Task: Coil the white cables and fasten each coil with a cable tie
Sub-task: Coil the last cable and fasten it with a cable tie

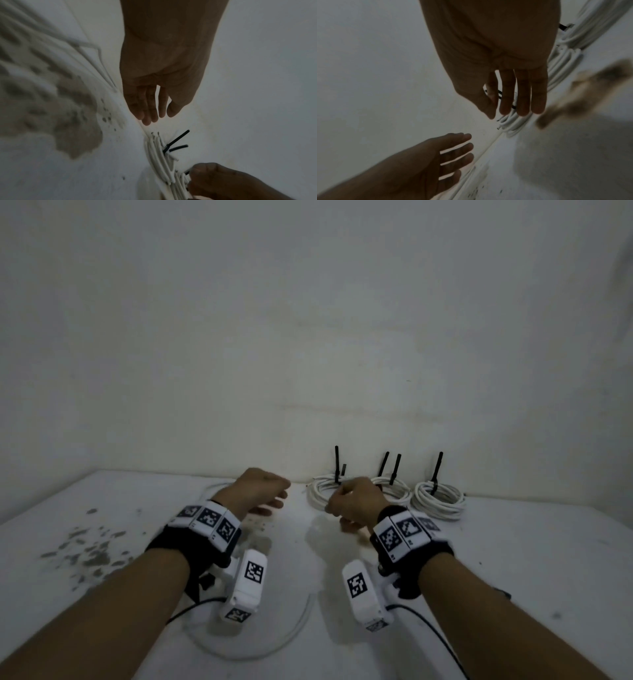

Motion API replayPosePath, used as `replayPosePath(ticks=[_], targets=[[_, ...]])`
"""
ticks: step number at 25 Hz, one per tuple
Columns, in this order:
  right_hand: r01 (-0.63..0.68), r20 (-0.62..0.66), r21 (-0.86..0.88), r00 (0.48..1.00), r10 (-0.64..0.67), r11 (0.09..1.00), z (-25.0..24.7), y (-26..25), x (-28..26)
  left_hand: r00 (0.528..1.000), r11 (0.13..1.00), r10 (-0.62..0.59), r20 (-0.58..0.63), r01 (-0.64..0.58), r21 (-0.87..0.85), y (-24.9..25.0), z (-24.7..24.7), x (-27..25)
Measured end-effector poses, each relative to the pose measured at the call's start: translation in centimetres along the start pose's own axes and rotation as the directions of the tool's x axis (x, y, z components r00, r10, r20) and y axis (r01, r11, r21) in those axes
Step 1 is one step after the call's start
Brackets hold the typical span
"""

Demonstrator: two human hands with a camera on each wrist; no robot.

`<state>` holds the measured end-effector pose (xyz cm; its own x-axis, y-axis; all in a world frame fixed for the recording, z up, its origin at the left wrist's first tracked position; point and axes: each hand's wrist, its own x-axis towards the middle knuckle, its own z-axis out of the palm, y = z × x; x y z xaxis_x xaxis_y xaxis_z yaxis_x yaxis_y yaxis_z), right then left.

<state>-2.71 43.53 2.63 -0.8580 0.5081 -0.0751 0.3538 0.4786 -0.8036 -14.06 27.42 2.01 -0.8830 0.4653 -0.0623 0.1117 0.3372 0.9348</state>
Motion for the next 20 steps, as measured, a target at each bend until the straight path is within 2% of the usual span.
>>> replayPosePath(ticks=[3,5,10,12,14,16,20], targets=[[0.154,0.204,-0.233,0.973,-0.106,0.960,1.2,-3.7,-3.7,0.999,0.991,0.038,0.016,-0.040,0.125,0.5,-3.9,-3.9],[0.262,0.356,-0.340,0.925,-0.135,0.903,3.1,-6.1,-6.0,0.999,0.976,0.040,-0.002,-0.039,0.213,-0.3,-7.0,-6.7],[0.486,0.549,-0.570,0.825,-0.134,0.662,8.8,-10.2,-10.3,0.999,0.905,-0.037,0.035,0.019,0.424,-4.4,-13.4,-11.8],[0.536,0.574,-0.633,0.809,-0.126,0.559,11.1,-10.9,-11.0,0.998,0.845,-0.061,0.021,0.040,0.533,-6.2,-15.3,-12.7],[0.550,0.580,-0.659,0.806,-0.119,0.513,13.2,-11.4,-11.2,0.995,0.771,-0.099,-0.009,0.083,0.632,-7.6,-16.9,-13.1],[0.561,0.580,-0.653,0.803,-0.140,0.508,15.0,-11.8,-10.7,0.991,0.696,-0.129,-0.023,0.108,0.710,-8.6,-17.9,-13.1],[0.499,0.487,-0.656,0.853,-0.187,0.566,17.4,-11.1,-8.6,0.993,0.658,-0.114,0.024,0.057,0.751,-10.0,-18.6,-13.1]])
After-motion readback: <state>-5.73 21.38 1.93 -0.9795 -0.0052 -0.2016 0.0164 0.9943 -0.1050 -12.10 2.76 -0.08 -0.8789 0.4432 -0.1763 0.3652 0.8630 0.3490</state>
